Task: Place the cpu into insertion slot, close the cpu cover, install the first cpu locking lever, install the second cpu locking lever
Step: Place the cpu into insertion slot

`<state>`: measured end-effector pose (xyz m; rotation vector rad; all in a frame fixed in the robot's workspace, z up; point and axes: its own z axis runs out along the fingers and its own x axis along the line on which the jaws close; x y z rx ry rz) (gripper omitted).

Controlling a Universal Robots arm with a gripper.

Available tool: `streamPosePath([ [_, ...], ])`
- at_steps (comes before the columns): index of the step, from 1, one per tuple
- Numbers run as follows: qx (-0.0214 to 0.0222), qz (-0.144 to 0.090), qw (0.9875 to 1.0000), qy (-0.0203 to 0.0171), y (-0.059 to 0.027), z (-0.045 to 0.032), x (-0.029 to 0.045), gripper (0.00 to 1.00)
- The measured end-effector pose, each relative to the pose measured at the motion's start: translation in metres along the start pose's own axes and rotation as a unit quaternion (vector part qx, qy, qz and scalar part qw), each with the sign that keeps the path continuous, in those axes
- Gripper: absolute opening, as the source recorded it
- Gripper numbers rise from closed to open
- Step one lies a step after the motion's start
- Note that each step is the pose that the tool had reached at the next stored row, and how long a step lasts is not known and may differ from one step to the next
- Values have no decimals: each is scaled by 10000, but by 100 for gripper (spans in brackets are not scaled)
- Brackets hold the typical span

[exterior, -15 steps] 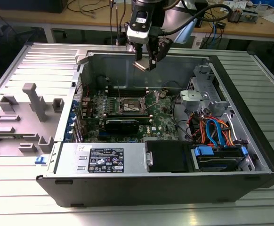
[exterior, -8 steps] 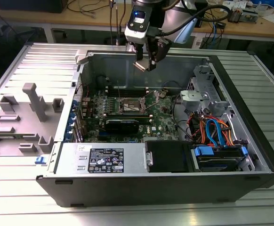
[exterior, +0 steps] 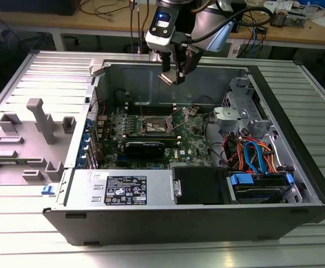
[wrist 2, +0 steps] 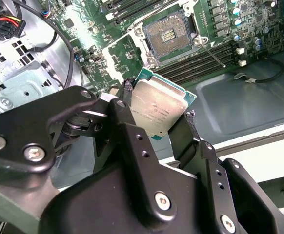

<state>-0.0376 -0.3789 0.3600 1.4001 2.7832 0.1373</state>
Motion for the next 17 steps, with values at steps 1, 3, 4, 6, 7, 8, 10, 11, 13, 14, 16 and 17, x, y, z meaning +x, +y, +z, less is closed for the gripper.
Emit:
streamPosePath([
  [1,0,0,10000,0,0,0,0,55],
  [3,0,1,10000,0,0,0,0,55],
  [4,0,1,10000,0,0,0,0,55],
  [6,0,2,10000,0,0,0,0,55],
  [7,0,2,10000,0,0,0,0,55],
  [8,0,2,10000,0,0,1,0,55],
  [10,-2,127,9999,-11,-1,7,1,55],
  [11,-4,194,9998,-17,-1,9,1,55],
  [13,-7,374,9993,-33,-2,13,0,55],
  [14,-9,479,9988,-43,-2,15,0,55],
  [16,-12,624,9980,-55,-2,19,0,55],
  [17,-14,755,9971,-67,-2,20,0,55],
])
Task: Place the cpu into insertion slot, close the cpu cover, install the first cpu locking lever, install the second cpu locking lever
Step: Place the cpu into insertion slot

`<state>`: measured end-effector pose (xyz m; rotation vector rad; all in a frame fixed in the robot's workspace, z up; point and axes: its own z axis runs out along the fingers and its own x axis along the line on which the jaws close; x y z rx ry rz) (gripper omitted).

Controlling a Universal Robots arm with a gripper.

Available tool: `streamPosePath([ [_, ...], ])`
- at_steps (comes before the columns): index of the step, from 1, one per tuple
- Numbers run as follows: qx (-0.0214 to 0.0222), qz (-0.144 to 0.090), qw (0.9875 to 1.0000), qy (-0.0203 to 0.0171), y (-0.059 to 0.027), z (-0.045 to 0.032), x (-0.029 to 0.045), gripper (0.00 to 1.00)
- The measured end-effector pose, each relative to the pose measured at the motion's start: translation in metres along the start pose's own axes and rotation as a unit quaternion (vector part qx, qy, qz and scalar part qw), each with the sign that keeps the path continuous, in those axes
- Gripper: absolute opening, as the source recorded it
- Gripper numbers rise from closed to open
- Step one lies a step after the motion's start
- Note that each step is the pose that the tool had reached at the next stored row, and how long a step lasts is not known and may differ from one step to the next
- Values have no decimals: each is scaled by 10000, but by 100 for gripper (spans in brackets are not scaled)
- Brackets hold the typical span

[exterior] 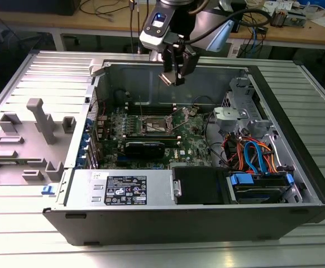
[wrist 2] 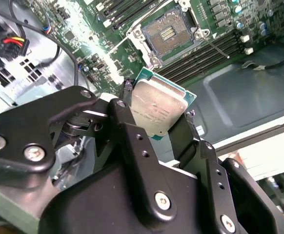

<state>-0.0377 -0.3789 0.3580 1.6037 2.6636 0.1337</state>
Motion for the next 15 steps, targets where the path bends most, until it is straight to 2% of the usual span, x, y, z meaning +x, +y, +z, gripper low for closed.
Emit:
streamPosePath([
  [2,-4,189,9998,-17,0,2,0,55],
  [5,-6,315,9995,-28,0,2,0,55],
  [15,-7,351,9994,-31,0,2,0,55],
])
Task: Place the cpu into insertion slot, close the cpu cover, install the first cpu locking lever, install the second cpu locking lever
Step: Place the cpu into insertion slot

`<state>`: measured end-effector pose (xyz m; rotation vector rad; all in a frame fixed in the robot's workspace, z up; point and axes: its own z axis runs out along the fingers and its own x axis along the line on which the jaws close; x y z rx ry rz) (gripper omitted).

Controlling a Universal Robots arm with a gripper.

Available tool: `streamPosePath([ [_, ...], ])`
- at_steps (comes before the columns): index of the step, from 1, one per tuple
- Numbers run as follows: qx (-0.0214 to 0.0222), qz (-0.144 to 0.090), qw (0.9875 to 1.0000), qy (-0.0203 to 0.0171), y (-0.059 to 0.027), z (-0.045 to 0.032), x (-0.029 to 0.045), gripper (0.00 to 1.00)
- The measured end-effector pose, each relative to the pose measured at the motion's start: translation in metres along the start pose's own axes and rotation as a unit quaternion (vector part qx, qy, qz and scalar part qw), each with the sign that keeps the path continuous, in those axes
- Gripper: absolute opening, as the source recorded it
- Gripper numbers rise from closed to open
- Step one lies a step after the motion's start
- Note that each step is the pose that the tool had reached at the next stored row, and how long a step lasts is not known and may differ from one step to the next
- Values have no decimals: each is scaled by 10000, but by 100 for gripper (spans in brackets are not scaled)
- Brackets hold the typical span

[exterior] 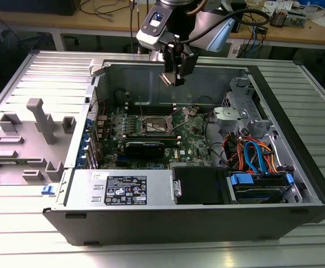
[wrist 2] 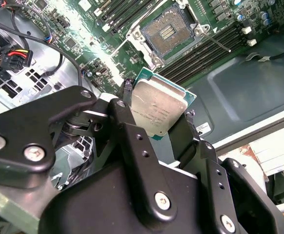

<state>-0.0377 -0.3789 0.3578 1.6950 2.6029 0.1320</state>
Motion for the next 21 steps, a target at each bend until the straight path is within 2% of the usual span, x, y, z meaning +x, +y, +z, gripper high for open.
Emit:
streamPosePath([
  [4,-1,16,10000,-1,0,4,1,55],
  [7,-5,262,9997,-24,-3,30,0,55],
  [9,-9,470,9989,-42,-5,52,0,55],
  [11,-14,735,9973,-66,-7,76,-1,55],
  [13,-15,842,9964,-76,-8,84,-1,55],
  [15,-16,896,9959,-81,-10,85,0,55],
  [21,-18,937,9956,-84,-10,88,0,55],
])
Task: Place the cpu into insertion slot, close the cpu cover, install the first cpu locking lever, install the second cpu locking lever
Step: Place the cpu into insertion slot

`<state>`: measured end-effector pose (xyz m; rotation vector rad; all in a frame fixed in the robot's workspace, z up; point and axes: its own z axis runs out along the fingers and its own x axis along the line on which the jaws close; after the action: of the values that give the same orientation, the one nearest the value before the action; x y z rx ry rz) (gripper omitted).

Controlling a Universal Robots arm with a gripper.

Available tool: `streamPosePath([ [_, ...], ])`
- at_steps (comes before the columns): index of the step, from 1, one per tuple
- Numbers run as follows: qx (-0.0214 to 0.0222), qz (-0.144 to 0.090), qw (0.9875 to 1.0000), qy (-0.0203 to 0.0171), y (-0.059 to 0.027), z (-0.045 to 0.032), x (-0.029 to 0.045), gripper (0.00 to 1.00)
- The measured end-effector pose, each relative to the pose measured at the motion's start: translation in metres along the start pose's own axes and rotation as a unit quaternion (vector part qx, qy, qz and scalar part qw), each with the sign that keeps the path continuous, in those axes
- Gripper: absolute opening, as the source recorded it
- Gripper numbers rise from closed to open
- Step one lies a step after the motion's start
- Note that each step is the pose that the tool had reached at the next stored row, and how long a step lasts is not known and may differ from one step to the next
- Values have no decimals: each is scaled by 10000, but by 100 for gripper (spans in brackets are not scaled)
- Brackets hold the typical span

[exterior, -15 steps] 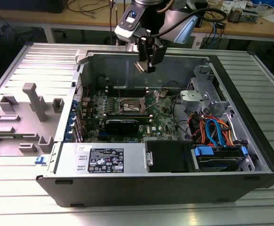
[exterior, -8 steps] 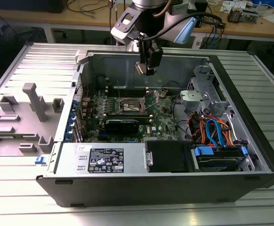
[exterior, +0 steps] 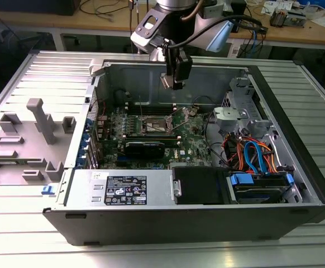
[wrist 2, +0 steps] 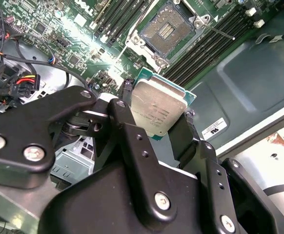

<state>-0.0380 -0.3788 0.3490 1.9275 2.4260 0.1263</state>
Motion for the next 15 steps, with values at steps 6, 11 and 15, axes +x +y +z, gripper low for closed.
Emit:
streamPosePath([
  [6,0,1,10000,0,0,0,0,55],
  [11,0,2,10000,0,0,0,0,55],
  [15,0,27,10000,-3,-3,2,1,55],
])
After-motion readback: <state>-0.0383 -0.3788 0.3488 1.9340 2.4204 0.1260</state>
